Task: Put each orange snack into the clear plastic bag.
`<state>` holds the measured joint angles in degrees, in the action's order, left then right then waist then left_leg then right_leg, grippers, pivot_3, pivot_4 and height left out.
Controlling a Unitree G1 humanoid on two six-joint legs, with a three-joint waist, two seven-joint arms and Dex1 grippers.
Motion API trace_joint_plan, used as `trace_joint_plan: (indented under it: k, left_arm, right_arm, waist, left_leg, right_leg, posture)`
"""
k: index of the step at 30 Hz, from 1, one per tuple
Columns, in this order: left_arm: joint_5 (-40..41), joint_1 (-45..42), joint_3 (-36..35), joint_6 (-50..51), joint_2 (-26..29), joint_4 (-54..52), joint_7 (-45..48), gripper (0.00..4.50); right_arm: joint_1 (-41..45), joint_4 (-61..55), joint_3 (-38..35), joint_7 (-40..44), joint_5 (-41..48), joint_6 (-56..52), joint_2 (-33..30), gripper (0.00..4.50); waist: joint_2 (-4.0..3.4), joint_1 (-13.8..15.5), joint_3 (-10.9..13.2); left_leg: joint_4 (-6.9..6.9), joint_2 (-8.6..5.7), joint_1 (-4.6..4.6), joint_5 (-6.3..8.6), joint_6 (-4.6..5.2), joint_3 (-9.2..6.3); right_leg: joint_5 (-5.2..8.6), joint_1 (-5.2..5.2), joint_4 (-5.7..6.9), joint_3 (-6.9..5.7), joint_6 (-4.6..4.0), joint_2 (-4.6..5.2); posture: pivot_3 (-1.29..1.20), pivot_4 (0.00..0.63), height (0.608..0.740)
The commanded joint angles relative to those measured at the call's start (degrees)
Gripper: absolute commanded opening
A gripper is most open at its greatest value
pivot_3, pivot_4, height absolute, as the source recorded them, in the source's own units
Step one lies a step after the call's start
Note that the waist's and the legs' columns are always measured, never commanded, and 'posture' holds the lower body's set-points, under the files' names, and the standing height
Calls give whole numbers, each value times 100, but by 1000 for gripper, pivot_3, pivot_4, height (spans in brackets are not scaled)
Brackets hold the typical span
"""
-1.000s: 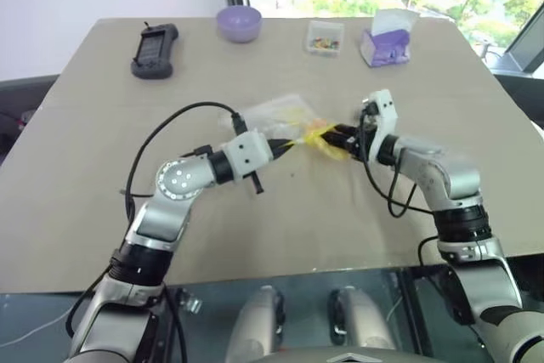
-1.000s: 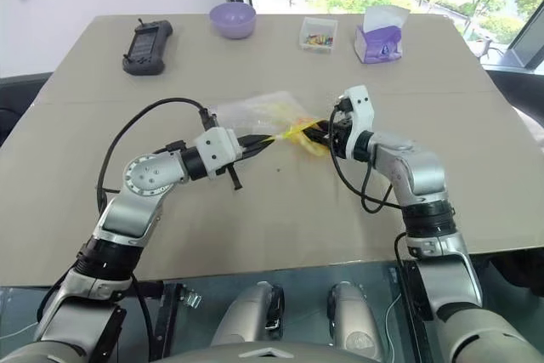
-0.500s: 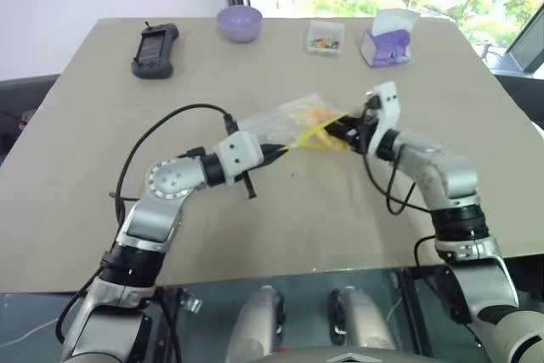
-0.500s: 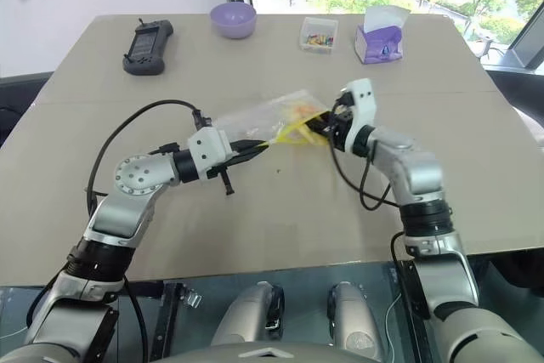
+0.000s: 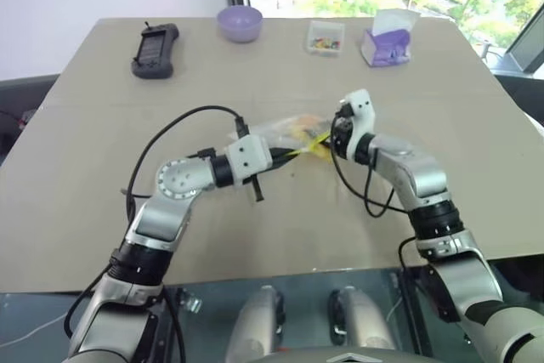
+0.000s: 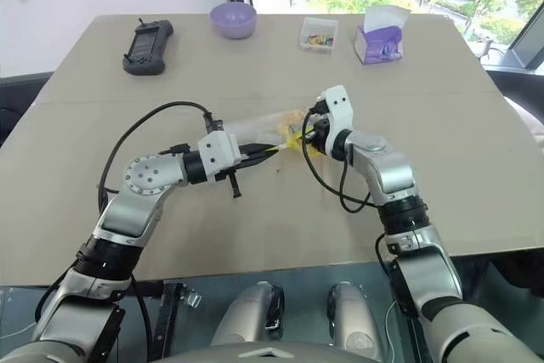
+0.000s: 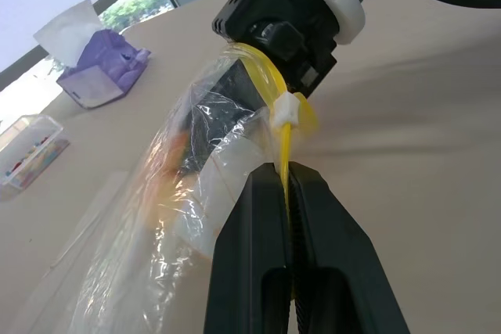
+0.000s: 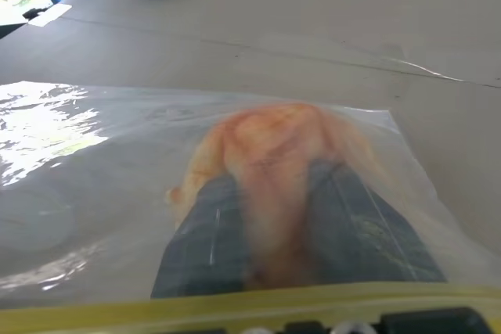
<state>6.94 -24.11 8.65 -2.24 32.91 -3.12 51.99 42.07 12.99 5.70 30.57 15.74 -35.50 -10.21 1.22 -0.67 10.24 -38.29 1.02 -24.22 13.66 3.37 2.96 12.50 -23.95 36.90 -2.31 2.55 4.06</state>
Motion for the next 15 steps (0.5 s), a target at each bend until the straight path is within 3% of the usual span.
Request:
trace_joint_plan:
  k: [1,6,15]
  left_arm:
    - [172,47,-293,316,-107,-127,-299,0]
    - [243,-198,-600,1172,-261,36,-836,0]
    - [469,-768,-879,1748,-474,301,-1162,0]
  right_arm:
    - [121,-94,-154,-54,-26,183,-35,2589]
    - [-88,-569,-122,32,-209,348,-421,2743]
    - [-893,-1926,-182,559,-187,773,-1343,2743]
  waist:
    - [0,-2,0]
    - [-1,18,1]
    - [-1,-12,1]
  left_leg:
    - [0,0,0,0,0,1]
    - [-1,-1,-4,0,0,-3]
    - [-2,-4,-11,0,0,-6]
  right_leg:
    - [0,0,0,1,0,0]
    - [0,-1,0,-4,1,1]
    - [0,-4,-5,-7,2,1]
  posture:
    - [0,150,740]
    - [0,150,740]
    - [0,150,740]
